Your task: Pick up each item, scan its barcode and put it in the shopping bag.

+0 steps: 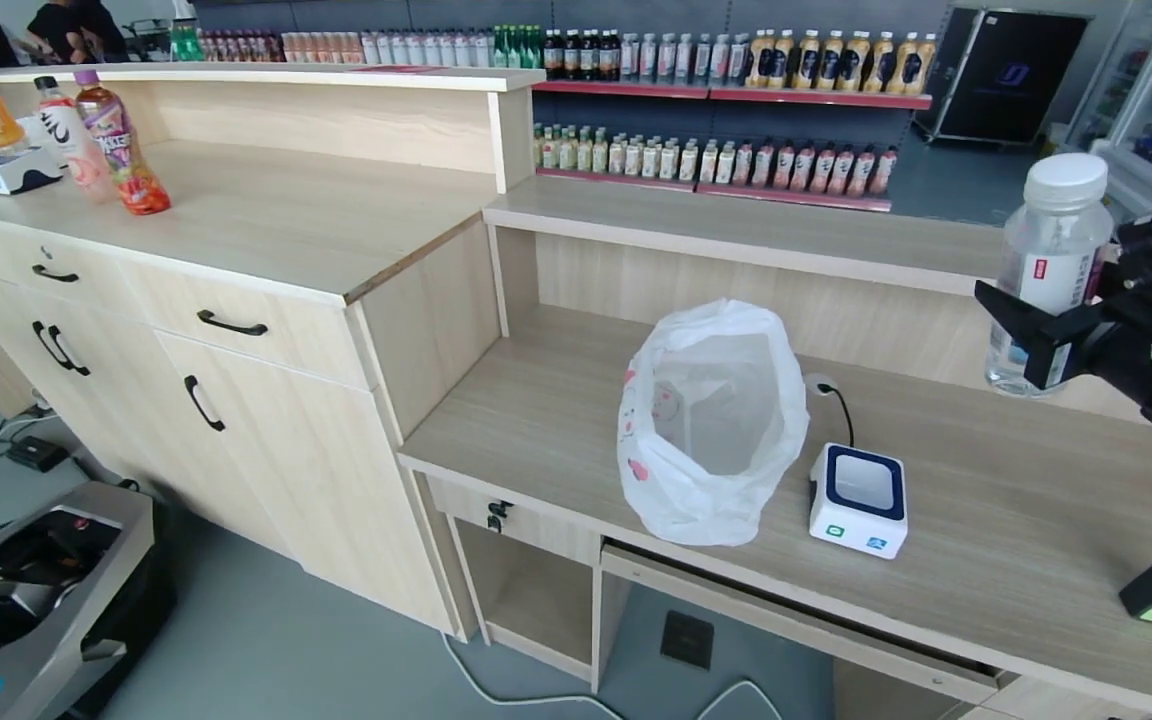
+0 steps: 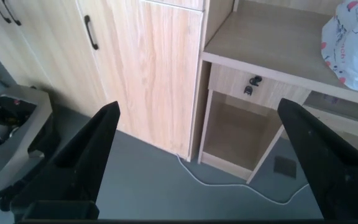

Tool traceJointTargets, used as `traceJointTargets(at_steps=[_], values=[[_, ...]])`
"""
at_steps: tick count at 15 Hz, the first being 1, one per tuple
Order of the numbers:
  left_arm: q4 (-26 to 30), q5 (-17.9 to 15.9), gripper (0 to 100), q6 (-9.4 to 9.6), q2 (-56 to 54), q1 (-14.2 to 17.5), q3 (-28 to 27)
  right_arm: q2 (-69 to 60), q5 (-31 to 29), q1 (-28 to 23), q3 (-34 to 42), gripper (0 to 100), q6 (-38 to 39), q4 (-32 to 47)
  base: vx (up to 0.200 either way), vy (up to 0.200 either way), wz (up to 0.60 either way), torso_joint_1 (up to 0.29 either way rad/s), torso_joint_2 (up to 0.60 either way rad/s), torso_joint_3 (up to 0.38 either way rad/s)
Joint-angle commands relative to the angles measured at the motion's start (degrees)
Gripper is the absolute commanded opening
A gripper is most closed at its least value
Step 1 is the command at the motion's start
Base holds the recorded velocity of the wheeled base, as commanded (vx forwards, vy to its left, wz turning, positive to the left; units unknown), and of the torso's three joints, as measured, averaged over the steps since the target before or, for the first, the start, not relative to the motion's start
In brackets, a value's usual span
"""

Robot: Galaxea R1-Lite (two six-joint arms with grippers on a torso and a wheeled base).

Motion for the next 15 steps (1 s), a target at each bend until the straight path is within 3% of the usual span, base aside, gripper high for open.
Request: traceJointTargets(at_steps=[1, 9, 14, 15], values=[[0.0, 0.04, 100, -0.02, 0.0, 0.01, 0.0, 3.23, 0.19, -0.27, -0.18, 0, -0.89, -0.44, 0.0, 0.0, 0.0, 0.0, 0.0, 0.0], [0.0, 0.04, 100, -0.02, 0.0, 0.01, 0.0, 16.06, 0.45, -2.46, -2.38, 0, -6.07, -8.79, 0.0, 0.0, 0.0, 0.0, 0.0, 0.0], [0.0, -0.05, 100, -0.02, 0.0, 0.01, 0.0, 22.74, 3.97, -4.84, -2.29, 0, -6.16, -13.18, 0.0, 0.0, 0.0, 0.0, 0.0, 0.0], [0.0, 0.04, 100, -0.02, 0.0, 0.01, 0.0, 24.76, 8.45, -6.24, -2.64, 0, -7.48, -13.62, 0.0, 0.0, 0.0, 0.0, 0.0, 0.0]])
